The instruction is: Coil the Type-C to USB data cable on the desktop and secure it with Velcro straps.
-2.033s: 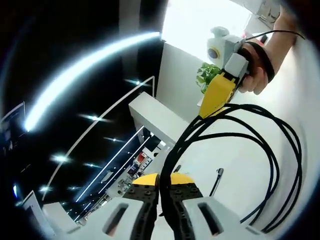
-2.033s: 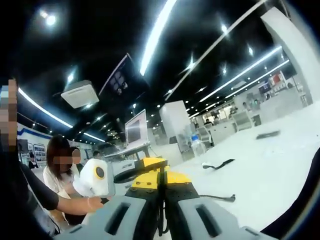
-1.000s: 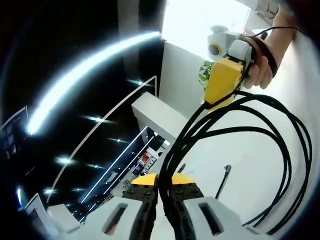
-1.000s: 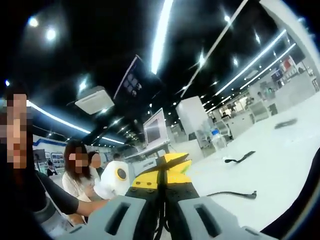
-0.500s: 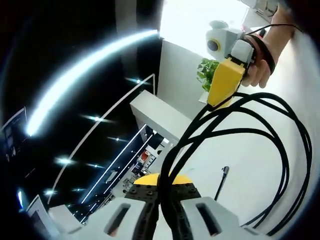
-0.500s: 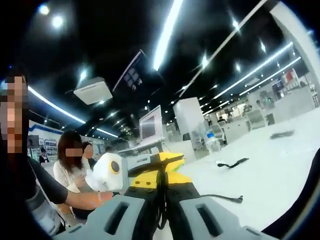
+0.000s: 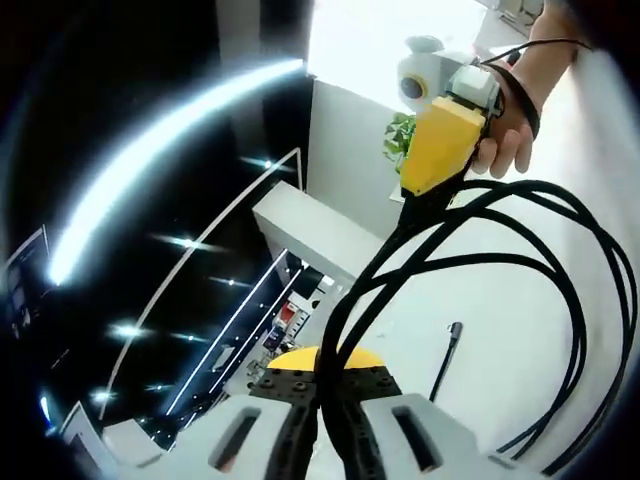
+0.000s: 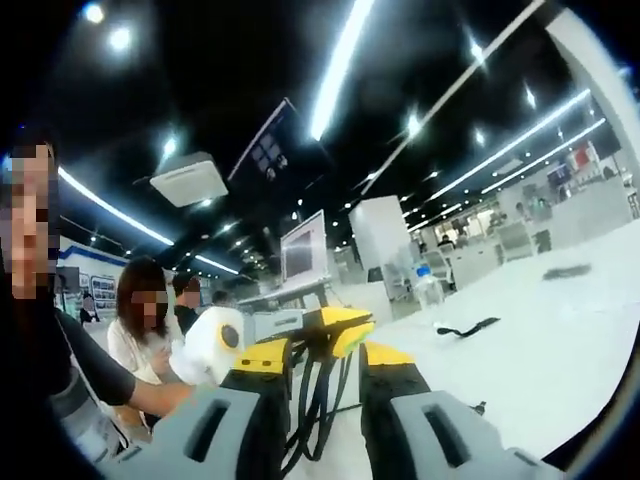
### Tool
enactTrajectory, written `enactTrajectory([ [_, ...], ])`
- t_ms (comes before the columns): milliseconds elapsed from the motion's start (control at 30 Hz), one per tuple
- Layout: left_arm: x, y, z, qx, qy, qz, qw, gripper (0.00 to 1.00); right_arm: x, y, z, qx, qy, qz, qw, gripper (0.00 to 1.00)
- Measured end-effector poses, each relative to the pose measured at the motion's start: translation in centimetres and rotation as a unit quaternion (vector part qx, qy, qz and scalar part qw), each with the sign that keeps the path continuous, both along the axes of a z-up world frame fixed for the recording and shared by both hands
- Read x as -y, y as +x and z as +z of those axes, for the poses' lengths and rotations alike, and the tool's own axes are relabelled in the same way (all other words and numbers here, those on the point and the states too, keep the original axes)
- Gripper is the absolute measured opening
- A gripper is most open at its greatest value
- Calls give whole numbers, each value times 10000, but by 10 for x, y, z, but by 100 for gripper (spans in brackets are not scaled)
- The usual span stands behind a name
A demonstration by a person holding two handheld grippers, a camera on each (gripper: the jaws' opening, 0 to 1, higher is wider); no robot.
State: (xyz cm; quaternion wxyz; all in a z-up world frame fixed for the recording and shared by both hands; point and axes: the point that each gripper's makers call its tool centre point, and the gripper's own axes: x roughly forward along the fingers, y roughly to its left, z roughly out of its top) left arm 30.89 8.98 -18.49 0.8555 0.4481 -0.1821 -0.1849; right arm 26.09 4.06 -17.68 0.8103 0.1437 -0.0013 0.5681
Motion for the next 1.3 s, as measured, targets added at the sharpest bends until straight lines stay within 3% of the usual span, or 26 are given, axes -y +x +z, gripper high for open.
enactTrajectory([
  [133,4,-1,-3,33,139,-5,9999,4,-6,-6,-2,67,-128,60,9999,32],
  [267,6,-1,-7,18,253,-21,9997,4,-14,-14,-5,144,-266,180,9994,42],
  [367,8,-1,-10,12,329,-29,9995,4,-18,-12,-15,288,-587,88,9978,44],
  [700,19,-2,-27,-28,845,-52,9964,4,-24,-5,-45,531,-1303,-181,9899,27],
  [967,21,-4,-28,-106,855,-88,9962,4,-18,4,-49,638,-1447,-351,9868,17],
  [1100,24,-7,-27,-201,720,-211,9970,4,-7,17,-47,599,-1377,-559,9871,11],
  [1300,28,-9,-28,-307,600,-370,9970,4,-2,21,-46,526,-1296,-600,9883,5],
])
